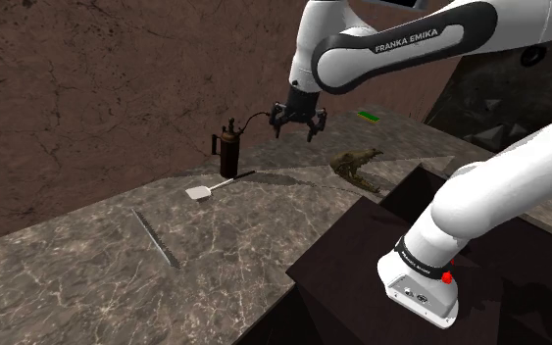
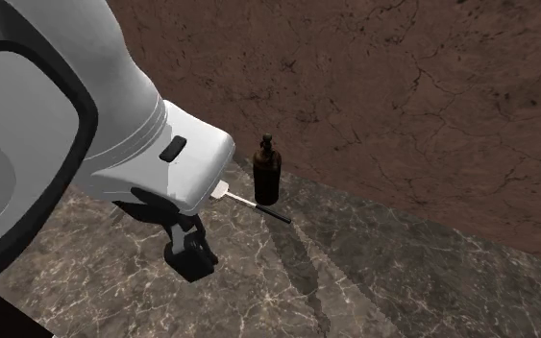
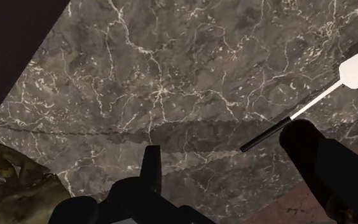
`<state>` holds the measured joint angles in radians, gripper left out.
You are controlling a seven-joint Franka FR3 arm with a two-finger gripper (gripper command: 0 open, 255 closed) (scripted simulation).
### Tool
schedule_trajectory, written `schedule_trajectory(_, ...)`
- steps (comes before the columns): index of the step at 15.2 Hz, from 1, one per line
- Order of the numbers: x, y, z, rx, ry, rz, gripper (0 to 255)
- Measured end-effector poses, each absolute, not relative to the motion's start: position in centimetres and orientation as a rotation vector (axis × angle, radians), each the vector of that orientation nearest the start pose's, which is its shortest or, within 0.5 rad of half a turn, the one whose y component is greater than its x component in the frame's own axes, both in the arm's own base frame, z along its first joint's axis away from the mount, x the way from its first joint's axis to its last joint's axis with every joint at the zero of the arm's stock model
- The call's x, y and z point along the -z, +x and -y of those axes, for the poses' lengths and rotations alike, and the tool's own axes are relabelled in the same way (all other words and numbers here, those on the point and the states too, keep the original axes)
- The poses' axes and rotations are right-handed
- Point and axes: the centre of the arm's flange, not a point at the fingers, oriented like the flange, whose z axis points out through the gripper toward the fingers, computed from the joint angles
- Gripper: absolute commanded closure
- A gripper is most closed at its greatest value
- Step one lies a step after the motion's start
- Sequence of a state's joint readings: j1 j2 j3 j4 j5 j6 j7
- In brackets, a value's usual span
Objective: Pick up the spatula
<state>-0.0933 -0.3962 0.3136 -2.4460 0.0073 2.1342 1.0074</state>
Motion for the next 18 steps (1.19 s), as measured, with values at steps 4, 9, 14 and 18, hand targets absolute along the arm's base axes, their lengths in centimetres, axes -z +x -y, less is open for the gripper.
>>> schedule_trajectory(4, -40.9, 45.3, -12.3, 0.175, -2.842, -1.453, 0)
schedule_trajectory(9, -36.4, 49.8, -14.2, 0.154, -2.706, -1.691, 0)
schedule_trajectory(14, -31.3, 54.5, -16.0, 0.129, -2.55, -1.916, 0)
schedule_trajectory(18, -27.7, 58.3, -15.9, 0.109, -2.41, -2.089, 0)
